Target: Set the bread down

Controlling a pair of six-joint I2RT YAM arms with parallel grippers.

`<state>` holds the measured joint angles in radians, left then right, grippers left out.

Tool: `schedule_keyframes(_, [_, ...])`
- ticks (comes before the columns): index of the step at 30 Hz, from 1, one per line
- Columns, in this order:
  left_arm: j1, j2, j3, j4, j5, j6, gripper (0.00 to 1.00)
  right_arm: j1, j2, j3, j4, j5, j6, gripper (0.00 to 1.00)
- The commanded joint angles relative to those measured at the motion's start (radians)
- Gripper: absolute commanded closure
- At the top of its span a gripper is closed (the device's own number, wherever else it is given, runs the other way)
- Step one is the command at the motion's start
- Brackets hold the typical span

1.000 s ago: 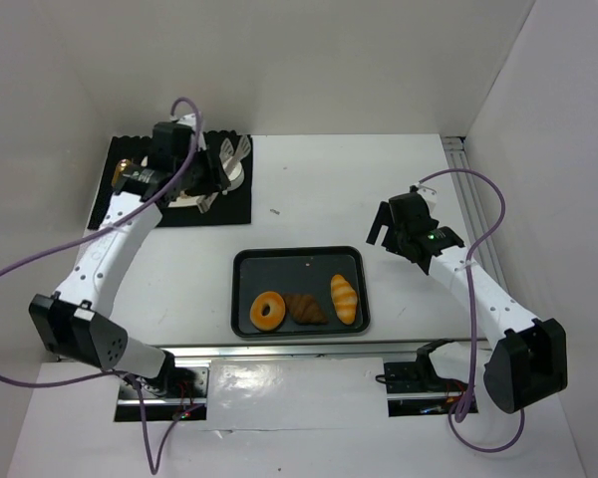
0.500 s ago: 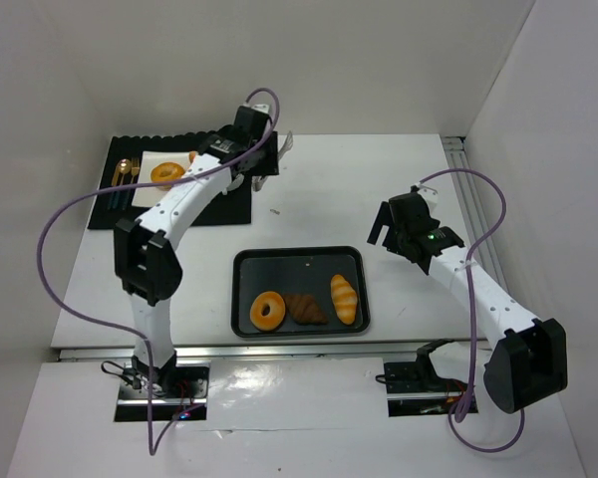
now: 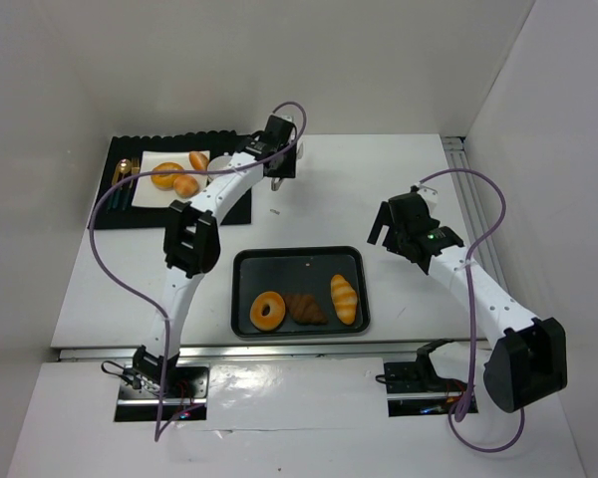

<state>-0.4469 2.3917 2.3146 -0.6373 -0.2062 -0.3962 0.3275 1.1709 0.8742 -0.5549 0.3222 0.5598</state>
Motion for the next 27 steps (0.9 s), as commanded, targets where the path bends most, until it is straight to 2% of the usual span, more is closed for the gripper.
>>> schedule_keyframes(1, [-0.001, 0.043, 0.043, 0.014, -0.024, 0.023, 0.42, -0.002, 0.006, 0.003, 0.023, 0.011, 0.002, 0.01])
schedule_keyframes(3, [-0.001, 0.066, 0.032, 0.005, -0.012, 0.023, 0.41, -0.002, 0.016, -0.006, 0.023, 0.011, 0.002, 0.01])
schedule_keyframes(8, [-0.001, 0.078, 0.023, 0.005, 0.025, 0.023, 0.28, -0.002, 0.026, -0.006, 0.041, 0.011, 0.002, 0.01])
schedule_keyframes(15, [-0.001, 0.035, 0.023, -0.015, 0.053, 0.033, 0.01, -0.002, 0.035, -0.006, 0.041, 0.002, 0.002, 0.01])
schedule_keyframes(20, [-0.001, -0.063, 0.023, -0.038, 0.088, 0.054, 0.00, -0.002, 0.035, 0.016, 0.041, 0.002, 0.002, 0.01])
schedule_keyframes(21, [-0.001, -0.121, 0.011, -0.053, 0.088, 0.042, 0.00, -0.002, 0.035, 0.025, 0.041, 0.002, 0.002, 0.01])
schedule_keyframes(23, [-0.001, -0.199, -0.070, -0.062, 0.120, 0.025, 0.01, -0.002, 0.035, 0.025, 0.032, 0.002, 0.002, 0.01])
schedule_keyframes(25, [-0.001, -0.340, -0.159, -0.062, 0.139, -0.004, 0.03, -0.002, 0.035, 0.034, 0.032, 0.011, 0.002, 0.01])
schedule_keyframes(27, [-0.001, -0.435, -0.312, -0.050, 0.160, -0.032, 0.04, -0.002, 0.035, 0.034, 0.021, 0.011, 0.011, 0.01])
